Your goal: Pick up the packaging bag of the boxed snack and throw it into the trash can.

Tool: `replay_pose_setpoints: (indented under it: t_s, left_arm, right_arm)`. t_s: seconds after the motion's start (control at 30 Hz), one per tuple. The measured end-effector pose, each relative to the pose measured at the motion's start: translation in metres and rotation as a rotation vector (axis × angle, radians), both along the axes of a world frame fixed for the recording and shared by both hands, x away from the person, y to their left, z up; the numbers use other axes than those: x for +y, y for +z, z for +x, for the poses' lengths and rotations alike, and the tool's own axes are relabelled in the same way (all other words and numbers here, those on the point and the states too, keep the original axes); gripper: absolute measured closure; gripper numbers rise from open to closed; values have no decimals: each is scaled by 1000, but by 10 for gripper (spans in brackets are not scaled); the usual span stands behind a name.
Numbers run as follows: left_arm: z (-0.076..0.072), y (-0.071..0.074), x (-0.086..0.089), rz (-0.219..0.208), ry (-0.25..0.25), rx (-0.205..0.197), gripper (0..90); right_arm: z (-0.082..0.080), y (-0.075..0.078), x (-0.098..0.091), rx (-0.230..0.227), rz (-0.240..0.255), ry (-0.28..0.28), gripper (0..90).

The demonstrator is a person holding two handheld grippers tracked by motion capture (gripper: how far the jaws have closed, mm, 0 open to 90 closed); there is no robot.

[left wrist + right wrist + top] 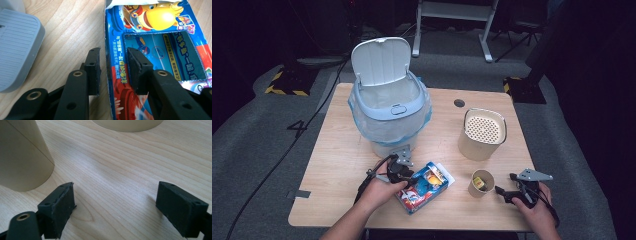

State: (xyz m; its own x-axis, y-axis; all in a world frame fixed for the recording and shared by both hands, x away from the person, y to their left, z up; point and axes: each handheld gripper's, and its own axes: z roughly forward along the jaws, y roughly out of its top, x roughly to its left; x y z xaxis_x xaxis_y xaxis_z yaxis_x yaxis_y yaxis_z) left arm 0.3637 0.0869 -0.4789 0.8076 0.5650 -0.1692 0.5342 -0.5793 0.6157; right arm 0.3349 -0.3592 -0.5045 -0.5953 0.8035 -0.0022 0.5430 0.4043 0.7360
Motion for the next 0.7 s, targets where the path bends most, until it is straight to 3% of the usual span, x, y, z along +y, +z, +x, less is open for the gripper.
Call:
replay_pose_setpoints:
  t_s: [0.17,0.37,0.7]
  left_arm:
    - [1,0,-2,22,-9,11,716]
    - [-2,5,-4,46,-3,-42,755]
    - [-4,28,4,-52,1,-125,755]
  right_arm:
    - [0,0,0,0,0,0,152]
    - [0,0,0,0,0,0,152]
    - [0,0,0,0,0,0,152]
